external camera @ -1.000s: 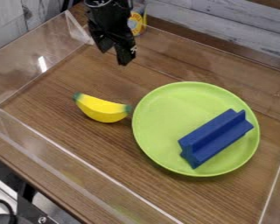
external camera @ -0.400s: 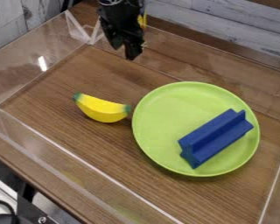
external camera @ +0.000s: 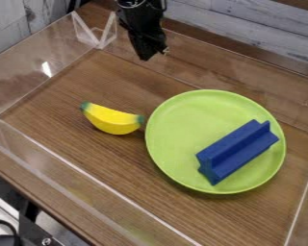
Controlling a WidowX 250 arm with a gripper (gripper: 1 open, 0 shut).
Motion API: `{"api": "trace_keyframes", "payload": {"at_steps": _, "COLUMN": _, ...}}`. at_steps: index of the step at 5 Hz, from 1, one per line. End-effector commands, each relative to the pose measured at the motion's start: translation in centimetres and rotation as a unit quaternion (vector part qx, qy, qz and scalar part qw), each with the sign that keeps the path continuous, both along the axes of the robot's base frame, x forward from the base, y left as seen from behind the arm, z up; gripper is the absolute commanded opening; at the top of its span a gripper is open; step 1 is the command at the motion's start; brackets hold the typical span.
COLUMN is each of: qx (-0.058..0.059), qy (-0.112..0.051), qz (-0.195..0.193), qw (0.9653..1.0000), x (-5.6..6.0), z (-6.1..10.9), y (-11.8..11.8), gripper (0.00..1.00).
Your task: Remove the banana from inside the green plate and put it on the table
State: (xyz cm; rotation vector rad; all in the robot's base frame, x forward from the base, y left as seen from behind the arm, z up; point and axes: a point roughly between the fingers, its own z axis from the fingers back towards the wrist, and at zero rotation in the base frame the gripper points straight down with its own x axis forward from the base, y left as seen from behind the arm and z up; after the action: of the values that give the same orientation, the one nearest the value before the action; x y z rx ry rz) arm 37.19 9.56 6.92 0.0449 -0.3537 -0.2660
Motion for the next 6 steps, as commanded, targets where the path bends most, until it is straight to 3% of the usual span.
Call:
{"api": "trace_keyframes", "payload": {"at_steps": 1, "qx": 0.008, "qy": -0.024, "qz": -0.004, "qw": 0.9997, "x": -0.04, "z": 0.85, "y": 0.05, "gripper": 0.00}}
{"api": "trace_keyframes", "payload": {"at_steps": 6, "qx": 0.022, "qy": -0.054, "qz": -0.027, "qw": 0.9979, "x": -0.01, "z": 0.09, "y": -0.19, "gripper": 0.00}}
